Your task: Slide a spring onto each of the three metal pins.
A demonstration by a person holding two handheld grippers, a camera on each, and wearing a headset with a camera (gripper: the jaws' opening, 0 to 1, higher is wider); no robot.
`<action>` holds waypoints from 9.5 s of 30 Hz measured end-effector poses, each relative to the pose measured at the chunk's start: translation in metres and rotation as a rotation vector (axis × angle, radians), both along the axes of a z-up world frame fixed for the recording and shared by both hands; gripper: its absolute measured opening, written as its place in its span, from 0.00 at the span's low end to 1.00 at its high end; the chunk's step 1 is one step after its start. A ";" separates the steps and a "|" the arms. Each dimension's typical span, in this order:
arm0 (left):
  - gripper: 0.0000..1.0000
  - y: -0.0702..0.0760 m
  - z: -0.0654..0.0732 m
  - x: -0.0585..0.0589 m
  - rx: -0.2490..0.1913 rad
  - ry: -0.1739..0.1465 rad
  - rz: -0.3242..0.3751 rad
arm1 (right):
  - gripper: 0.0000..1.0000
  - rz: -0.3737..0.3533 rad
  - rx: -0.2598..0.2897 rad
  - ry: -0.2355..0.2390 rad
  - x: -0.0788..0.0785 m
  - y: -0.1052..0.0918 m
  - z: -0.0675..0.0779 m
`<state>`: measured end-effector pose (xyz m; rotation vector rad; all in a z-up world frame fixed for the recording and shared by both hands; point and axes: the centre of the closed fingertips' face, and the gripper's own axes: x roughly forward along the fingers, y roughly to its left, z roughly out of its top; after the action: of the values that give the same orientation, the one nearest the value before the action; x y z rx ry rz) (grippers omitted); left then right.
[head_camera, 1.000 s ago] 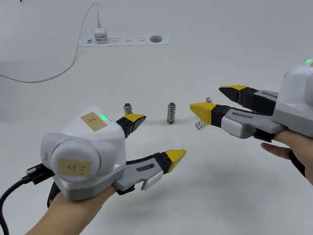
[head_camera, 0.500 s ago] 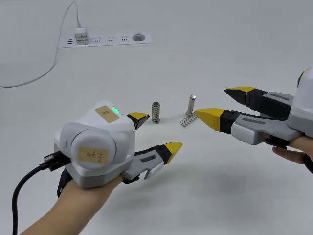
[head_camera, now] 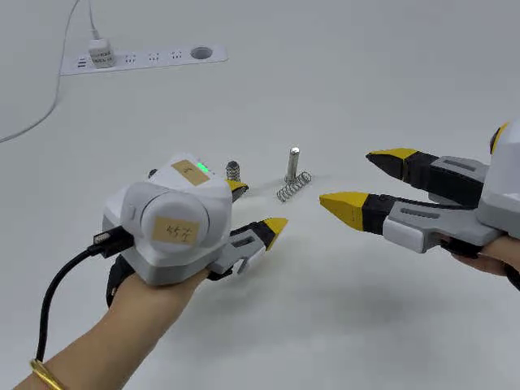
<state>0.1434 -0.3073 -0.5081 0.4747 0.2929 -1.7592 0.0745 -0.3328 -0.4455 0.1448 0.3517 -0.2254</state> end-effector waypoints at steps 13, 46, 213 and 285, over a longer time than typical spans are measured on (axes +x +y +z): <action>0.28 -0.024 -0.014 -0.004 0.027 -0.014 -0.005 | 0.53 -0.019 0.025 0.005 -0.009 0.001 -0.007; 0.09 -0.041 -0.031 -0.012 0.083 0.042 -0.022 | 0.51 -0.102 0.144 -0.026 -0.019 -0.007 -0.014; 0.92 0.099 0.045 0.068 -0.109 0.115 0.357 | 0.12 -0.040 -0.030 -0.098 0.080 -0.041 -0.015; 0.90 0.119 0.040 0.086 0.002 0.081 0.384 | 0.56 -0.008 0.008 0.095 0.040 -0.002 -0.025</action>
<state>0.2294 -0.1882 -0.4682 0.3233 0.4142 -1.4047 0.1143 -0.3352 -0.4705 0.1441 0.4462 -0.2393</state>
